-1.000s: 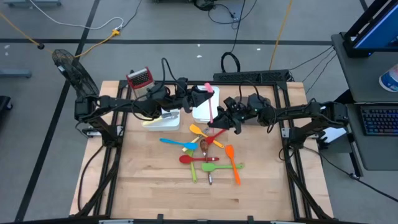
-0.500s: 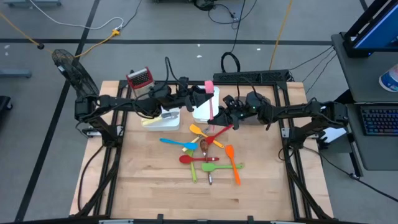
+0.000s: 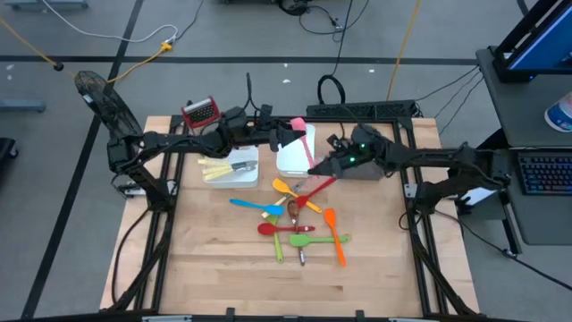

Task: Pick & Place Kitchen Items
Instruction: Put the pink spatula into the black bin

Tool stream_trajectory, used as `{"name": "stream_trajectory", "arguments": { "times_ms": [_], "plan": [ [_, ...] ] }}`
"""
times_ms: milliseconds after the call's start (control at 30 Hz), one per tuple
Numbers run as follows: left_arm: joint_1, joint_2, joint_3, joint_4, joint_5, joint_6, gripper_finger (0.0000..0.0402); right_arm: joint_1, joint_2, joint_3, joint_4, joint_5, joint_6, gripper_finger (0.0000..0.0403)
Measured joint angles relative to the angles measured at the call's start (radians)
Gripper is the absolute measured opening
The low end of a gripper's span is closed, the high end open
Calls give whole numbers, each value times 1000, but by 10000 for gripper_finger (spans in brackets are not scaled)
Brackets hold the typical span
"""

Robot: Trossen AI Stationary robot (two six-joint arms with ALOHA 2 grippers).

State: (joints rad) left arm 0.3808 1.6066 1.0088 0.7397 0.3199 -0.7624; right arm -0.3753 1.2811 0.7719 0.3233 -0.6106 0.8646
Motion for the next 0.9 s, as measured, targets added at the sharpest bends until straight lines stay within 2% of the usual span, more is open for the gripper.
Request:
{"name": "stream_trajectory", "arguments": {
  "times_ms": [133, 233, 533, 733, 900],
  "plan": [
    [15, 0, 0, -51, 0, 0, 258, -55, -95, 0, -216, 17, -77, 29],
    [21, 0, 0, -62, 0, 1, 258, -88, -169, 0, -360, 68, -134, 28],
    [23, -3, 1, -50, 4, 1, 257, -156, -347, -2, -785, 336, -278, 28],
    [23, -3, 1, -56, -11, 0, 257, -156, -424, -2, -934, 532, -385, 28],
    [23, -3, 1, -57, -15, 0, 257, -154, -457, -2, -1018, 691, -544, 28]
  ]
}}
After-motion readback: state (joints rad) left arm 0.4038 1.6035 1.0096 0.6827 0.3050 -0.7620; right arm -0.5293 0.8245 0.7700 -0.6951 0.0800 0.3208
